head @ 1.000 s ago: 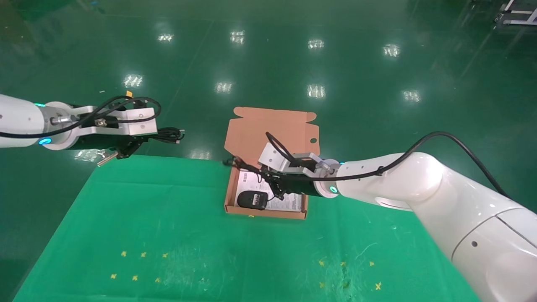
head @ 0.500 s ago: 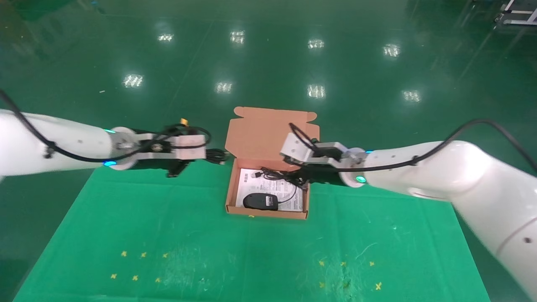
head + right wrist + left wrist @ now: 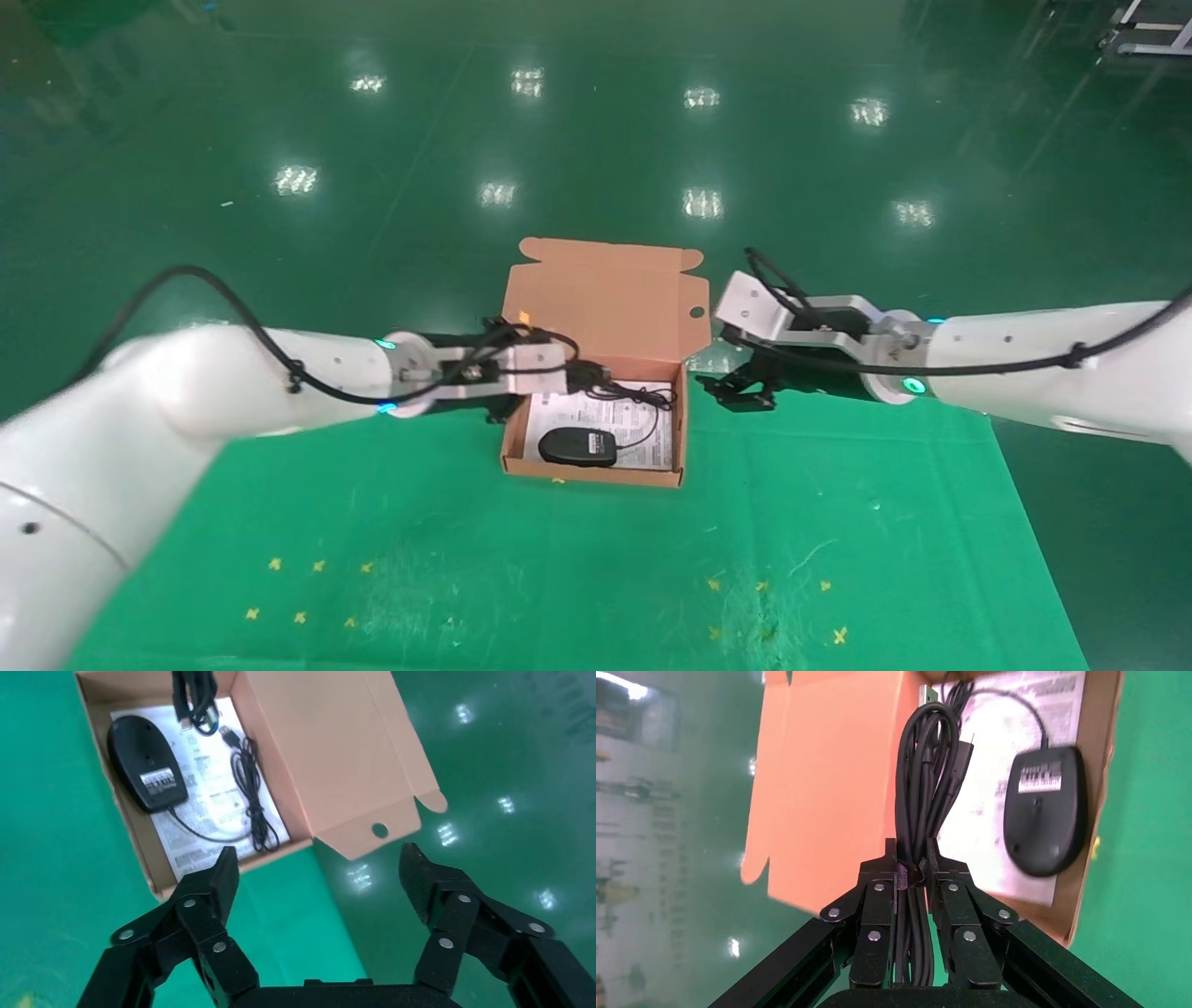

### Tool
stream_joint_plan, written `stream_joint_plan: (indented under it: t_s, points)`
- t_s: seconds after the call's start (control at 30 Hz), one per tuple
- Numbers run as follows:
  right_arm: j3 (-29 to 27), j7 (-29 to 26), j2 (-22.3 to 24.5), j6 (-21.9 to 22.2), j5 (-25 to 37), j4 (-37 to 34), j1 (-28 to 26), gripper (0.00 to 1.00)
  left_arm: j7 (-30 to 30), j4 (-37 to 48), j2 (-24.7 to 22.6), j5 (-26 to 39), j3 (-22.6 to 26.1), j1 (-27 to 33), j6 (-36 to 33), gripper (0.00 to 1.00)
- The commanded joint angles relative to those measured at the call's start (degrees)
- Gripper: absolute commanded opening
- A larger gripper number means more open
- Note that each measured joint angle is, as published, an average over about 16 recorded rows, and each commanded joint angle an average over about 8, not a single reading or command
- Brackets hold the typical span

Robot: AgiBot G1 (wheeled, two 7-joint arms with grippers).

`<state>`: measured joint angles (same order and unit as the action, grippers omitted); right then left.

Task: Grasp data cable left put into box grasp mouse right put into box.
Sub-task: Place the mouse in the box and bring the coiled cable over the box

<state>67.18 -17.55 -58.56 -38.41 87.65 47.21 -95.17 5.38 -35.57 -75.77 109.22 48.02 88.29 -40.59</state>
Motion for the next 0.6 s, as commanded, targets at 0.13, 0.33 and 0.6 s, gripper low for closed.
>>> stream_joint_plan:
  t_s: [0.13,0.33,0.6]
  points:
    - [1.5,-5.0,2.5,-0.3,3.5,4.2,-0.9,1.0,5.0,3.9,-2.3,-4.2,0.4,-0.7,2.1,0.0]
    - [2.9,-10.9,3.5,-0.1,7.4,7.7,-1.3,1.0,6.9,3.7,-2.7,-9.8,3.7,-1.4,3.8,0.0]
    - [3.7,-14.0,4.3,0.2,9.9,10.2,-1.4,1.0,8.7,2.7,-2.8,-14.6,6.3,-1.5,4.4,0.79]
